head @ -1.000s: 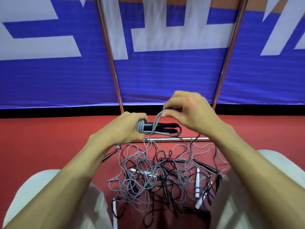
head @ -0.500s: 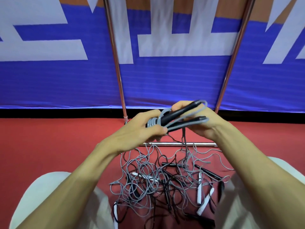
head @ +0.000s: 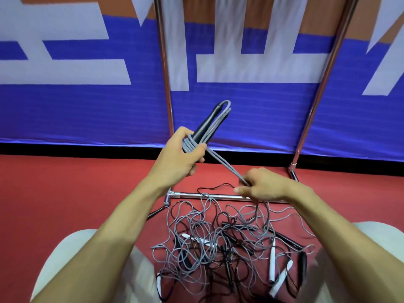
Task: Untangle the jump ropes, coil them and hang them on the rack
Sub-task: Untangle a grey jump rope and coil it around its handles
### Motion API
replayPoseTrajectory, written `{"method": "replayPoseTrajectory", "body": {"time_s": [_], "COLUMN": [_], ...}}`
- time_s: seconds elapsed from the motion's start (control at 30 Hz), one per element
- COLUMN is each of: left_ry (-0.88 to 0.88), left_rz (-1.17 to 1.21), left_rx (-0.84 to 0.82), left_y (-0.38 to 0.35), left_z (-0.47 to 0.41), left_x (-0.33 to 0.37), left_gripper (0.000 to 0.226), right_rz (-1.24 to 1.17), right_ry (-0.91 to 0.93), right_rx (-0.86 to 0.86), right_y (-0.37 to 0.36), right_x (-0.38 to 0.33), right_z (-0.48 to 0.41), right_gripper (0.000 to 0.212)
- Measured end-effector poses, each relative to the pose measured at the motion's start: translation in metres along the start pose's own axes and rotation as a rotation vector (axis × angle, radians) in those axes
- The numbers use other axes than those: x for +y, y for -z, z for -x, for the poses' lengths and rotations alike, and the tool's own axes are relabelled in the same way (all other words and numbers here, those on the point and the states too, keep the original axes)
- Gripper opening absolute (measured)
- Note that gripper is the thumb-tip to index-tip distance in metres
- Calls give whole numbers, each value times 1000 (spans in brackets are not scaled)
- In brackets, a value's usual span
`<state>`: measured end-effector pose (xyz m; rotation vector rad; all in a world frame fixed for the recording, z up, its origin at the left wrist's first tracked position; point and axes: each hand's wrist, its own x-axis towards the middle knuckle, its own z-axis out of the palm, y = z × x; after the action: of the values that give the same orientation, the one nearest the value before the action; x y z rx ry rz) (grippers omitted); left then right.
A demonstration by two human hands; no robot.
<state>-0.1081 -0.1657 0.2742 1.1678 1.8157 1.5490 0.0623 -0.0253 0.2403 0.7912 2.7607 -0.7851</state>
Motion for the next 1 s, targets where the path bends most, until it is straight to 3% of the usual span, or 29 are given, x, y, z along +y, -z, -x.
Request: {"method": "replayPoseTrajectory", "body": {"time_s": [0.1, 0.23, 0.33, 0.47, 0.57, 0.7, 0.83, 1.0], "left_ry": [-4, -24, -10, -35, -76, -122, -124, -180], "left_rz": [-154, -529, -674, -874, -971, -974, -831, -645], "left_rx": [58, 114, 82, -68, -201, -379, -467, -505], "left_y": [7, 14, 14, 4, -3, -18, -27, -30], "left_z": [-6, -9, -11, -8, -6, 1, 12, 28], "left_x": [-10, -16, -20, -25, -26, -17, -2, 10], "left_gripper": [24, 31, 35, 38, 38, 28, 49, 51], "right_rz": [29, -45, 56, 214, 187, 45, -205, -460], "right_ry": [-10, 229, 431, 485, 572, 451, 309, 111], "right_rx": [-2, 232, 354, 434, 592, 782, 899, 753], "right_y": [1, 9, 18, 21, 22, 27, 30, 28], "right_x": [5, -2, -8, -9, -11, -5, 0, -1], "right_z": [3, 16, 28, 30, 30, 24, 22, 20], "right_gripper": [23, 2, 10, 27, 20, 23, 12, 34]}}
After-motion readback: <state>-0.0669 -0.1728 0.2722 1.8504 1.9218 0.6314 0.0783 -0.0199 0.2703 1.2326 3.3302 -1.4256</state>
